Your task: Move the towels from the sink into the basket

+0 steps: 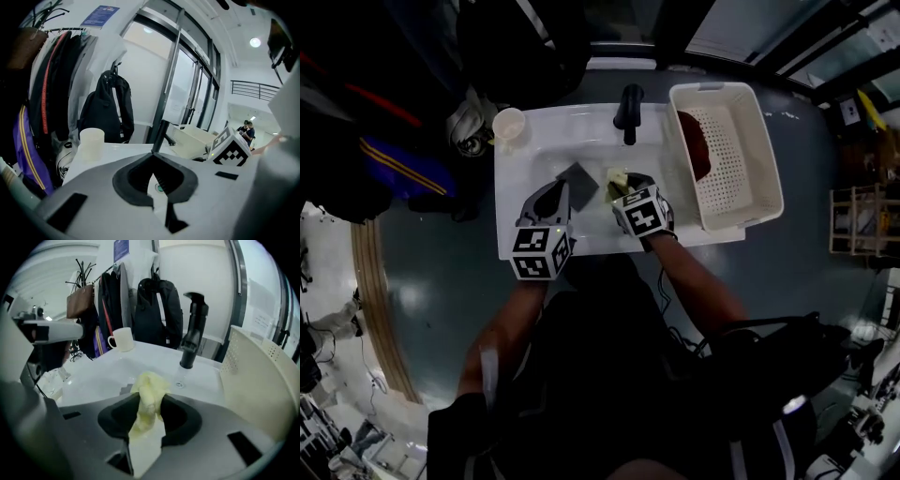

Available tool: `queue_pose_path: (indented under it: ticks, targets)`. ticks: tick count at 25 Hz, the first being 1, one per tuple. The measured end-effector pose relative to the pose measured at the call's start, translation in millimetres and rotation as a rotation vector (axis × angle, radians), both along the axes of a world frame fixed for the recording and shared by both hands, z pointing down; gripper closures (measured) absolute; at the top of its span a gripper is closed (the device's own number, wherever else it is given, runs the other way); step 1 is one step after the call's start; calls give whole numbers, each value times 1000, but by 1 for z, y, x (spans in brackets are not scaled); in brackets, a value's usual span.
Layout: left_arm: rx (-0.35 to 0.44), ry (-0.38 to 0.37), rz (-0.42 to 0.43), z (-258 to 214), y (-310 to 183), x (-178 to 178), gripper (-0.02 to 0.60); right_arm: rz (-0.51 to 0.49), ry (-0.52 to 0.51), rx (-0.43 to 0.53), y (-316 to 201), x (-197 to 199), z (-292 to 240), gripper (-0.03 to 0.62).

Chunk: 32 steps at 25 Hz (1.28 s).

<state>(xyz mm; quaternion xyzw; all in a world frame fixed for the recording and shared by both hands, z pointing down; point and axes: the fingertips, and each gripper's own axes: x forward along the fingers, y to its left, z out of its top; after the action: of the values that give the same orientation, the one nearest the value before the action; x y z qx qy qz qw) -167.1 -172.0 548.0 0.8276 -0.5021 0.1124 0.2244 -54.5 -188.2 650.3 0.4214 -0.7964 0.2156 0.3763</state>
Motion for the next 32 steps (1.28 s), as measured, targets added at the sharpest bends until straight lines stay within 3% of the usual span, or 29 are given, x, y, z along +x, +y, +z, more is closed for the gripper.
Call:
queue_pose_path:
  ticks: [7,13,22,32]
  targets:
    - [92,36,71,-40,3,21,578,47,-133,130,16,-1,-82,457]
    - [134,137,44,-71,-6,23,578,79,-168,199,33,17,-134,457]
    - [202,94,115,-100,0,55,578,128,-229,299,38,56,-183,456]
    - [206,103,159,-118,-25,126,578,214,-210,369,-11,148,-217,451]
